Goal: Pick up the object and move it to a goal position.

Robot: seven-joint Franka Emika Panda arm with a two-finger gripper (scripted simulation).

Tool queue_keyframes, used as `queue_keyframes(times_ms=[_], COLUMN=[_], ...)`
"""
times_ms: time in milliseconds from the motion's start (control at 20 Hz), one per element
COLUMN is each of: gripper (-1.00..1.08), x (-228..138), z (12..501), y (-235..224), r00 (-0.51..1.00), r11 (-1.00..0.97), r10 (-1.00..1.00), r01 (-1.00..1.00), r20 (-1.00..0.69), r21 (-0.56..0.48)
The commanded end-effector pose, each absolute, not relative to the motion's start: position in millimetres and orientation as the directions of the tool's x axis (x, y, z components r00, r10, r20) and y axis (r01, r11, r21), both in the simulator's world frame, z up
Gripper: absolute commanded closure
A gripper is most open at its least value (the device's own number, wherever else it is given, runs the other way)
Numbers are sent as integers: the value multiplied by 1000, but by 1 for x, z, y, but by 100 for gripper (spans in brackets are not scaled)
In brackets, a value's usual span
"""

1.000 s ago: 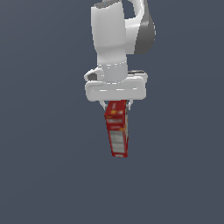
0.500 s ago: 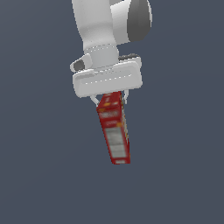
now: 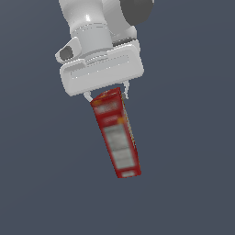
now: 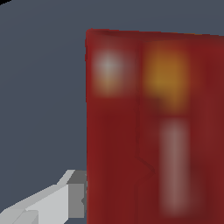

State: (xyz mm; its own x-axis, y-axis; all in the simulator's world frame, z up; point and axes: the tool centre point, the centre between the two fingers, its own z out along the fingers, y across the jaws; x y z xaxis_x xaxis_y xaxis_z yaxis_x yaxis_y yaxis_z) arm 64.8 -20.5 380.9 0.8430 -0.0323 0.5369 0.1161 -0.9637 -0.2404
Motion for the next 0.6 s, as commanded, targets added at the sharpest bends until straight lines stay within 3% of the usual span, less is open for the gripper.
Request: queue_keyframes(times_ms=[0,550], gripper=[108,108], x=[68,79], z=[394,451], y=[-25,-48], r00=[823,721], r11=[-958,-925], r10=[-22,14], r01=[144,273], r20=[568,692], r21=[-246,-265])
